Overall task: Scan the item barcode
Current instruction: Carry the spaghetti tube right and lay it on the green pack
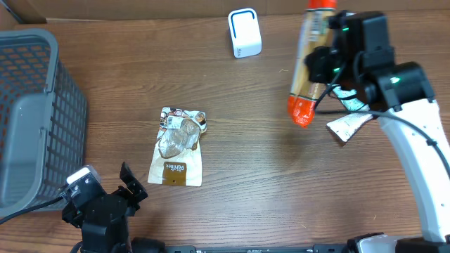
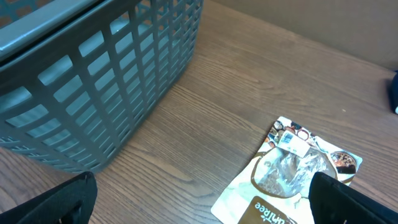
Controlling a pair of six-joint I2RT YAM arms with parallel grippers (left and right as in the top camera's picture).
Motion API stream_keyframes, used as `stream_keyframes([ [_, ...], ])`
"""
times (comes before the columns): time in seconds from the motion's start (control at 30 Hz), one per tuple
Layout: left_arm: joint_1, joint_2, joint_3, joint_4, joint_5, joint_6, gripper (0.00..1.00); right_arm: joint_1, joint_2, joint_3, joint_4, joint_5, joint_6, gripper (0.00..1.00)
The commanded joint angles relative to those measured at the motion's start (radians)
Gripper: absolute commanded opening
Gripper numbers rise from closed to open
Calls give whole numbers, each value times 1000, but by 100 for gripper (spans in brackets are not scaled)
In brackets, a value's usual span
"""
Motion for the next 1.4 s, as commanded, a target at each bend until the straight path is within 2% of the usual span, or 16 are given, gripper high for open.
stream_keyframes([
  [0.0,-4,-3,-2,0,-17,-14,99,-116,-40,-56,37,-31,238,4],
  [0.2,-4,-3,-2,0,-17,-14,100,-276,-40,-290,193,-43,366,4],
  [0.4,-4,-3,-2,0,-17,-14,99,-371,-40,-563,543,-32,338,4],
  [0.5,-4,-3,-2,0,-17,-14,100,-404,-40,-655,649,-24,338,4],
  [0.63,-4,-3,-2,0,-17,-14,100,-428,-35,-721,693,10,337,18],
  [0.8,-4,-3,-2,0,-17,-14,100,-430,-23,-729,657,100,300,22],
  [0.83,-4,-3,-2,0,-17,-14,100,-431,-23,-729,649,113,300,30],
  [0.87,-4,-3,-2,0,-17,-14,99,-433,-23,-729,644,119,299,57],
  [0.9,-4,-3,-2,0,-17,-14,99,-437,-23,-729,639,118,299,69],
  [1.0,-4,-3,-2,0,-17,-14,100,-456,-30,-723,610,117,299,89],
  [1.17,-4,-3,-2,0,-17,-14,100,-486,-86,-665,479,117,293,92],
  [1.27,-4,-3,-2,0,-17,-14,100,-487,-143,-624,417,92,245,91],
  [1.37,-4,-3,-2,0,-17,-14,100,-473,-226,-576,348,-17,167,89],
])
